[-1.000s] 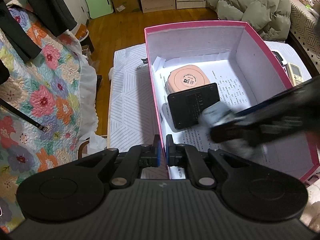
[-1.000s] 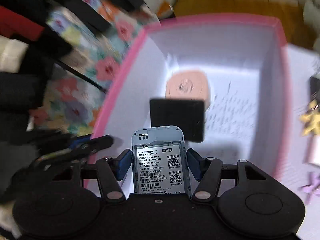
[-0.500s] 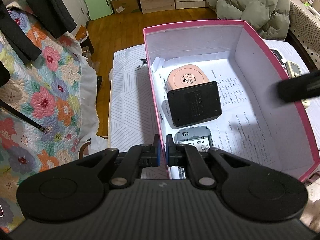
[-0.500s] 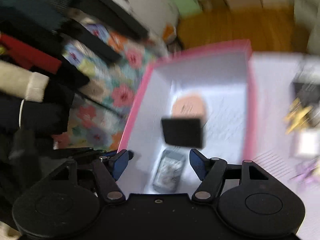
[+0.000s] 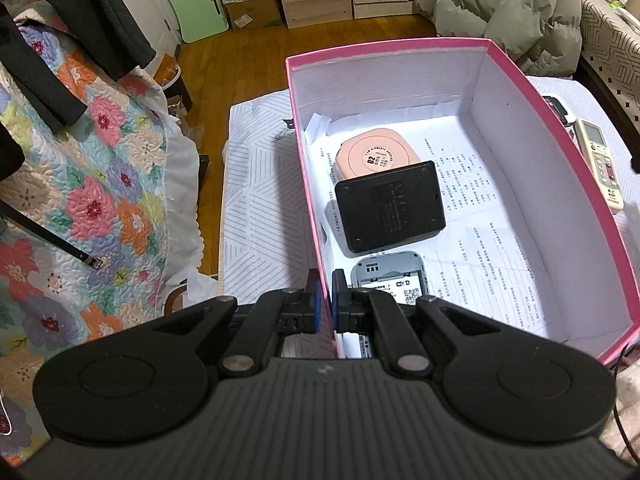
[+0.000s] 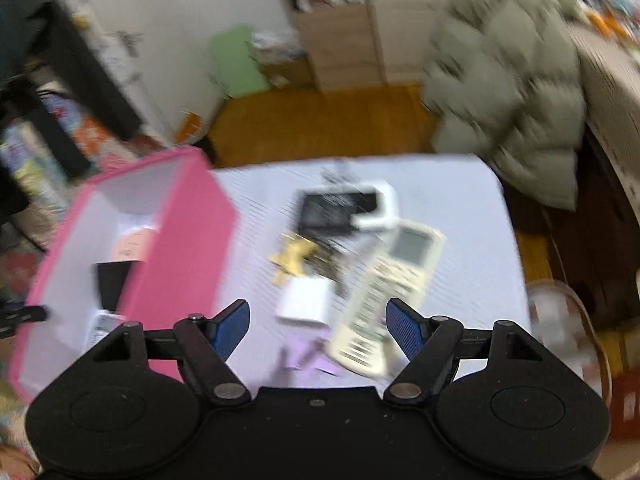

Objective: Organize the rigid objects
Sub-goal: 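Grasp the white AC remote with the right gripper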

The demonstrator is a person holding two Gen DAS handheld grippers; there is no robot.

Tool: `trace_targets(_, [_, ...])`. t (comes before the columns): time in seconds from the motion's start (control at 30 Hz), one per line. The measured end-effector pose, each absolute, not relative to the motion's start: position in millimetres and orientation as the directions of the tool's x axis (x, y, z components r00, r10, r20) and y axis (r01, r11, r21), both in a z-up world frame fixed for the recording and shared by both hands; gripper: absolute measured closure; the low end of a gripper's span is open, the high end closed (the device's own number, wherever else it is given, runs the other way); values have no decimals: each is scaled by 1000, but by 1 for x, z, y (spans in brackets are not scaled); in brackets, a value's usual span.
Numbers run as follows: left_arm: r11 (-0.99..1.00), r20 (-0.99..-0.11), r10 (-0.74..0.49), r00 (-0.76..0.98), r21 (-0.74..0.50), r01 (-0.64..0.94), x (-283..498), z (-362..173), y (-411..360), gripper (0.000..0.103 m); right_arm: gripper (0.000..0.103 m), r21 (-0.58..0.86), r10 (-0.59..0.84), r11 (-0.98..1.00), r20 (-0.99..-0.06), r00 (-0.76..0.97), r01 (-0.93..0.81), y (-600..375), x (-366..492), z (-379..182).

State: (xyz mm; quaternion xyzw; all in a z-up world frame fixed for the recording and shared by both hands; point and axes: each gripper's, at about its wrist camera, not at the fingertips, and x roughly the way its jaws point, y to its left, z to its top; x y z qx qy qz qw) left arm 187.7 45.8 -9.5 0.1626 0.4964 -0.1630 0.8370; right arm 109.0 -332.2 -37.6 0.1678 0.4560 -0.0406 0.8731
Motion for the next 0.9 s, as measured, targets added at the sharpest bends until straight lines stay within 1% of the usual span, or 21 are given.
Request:
trace_targets(0.1, [896, -885, -117, 451, 103, 433, 188, -10, 47, 99, 24, 251, 55, 925, -832, 552, 286, -344, 111, -61])
trace_targets(0.27, [894, -883, -111, 455, 111, 434, 187, -10, 46, 99, 24, 230, 8, 903, -852, 523, 362, -357, 121, -83])
trace_targets(0.3, [894, -883, -110, 456, 113, 434, 187, -10, 46, 99, 30, 227, 3, 900, -858, 514, 373, -358, 124, -87])
trace_targets(0.33, [894, -883, -108, 457, 114, 433, 187, -10, 46, 99, 44, 211, -5, 902, -867, 498, 376, -357, 129, -92])
trace_targets(0.37, [895, -884, -107, 456, 114, 432, 187, -10, 46, 99, 47, 184, -25, 908, -874, 485, 377, -354, 134, -96])
trace_targets(0.47, [893, -886, -102, 451, 118, 434, 188, -10, 46, 99, 47, 173, -49, 906, -863, 503, 386, -349, 142, -100])
trace_targets(0.53, [891, -887, -97, 451, 125, 437, 188, -10, 44, 99, 41, 175, -57, 895, -868, 494, 410, -348, 147, -101])
trace_targets(0.63, [891, -887, -95, 451, 127, 437, 187, -10, 44, 99, 35, 141, -74, 900, -884, 461, 413, -344, 155, -106])
trace_targets(0.67, [890, -887, -97, 451, 125, 438, 187, -10, 43, 99, 35, 120, -92, 905, -881, 464, 407, -342, 157, -107])
trace_targets(0.73, [891, -887, -99, 452, 123, 436, 187, -10, 43, 99, 38, 72, -130, 915, -877, 462, 396, -337, 159, -108])
trace_targets(0.9, [895, -890, -102, 444, 112, 431, 187, -10, 44, 99, 43, 75, -110, 930, -878, 465, 360, -333, 149, -99])
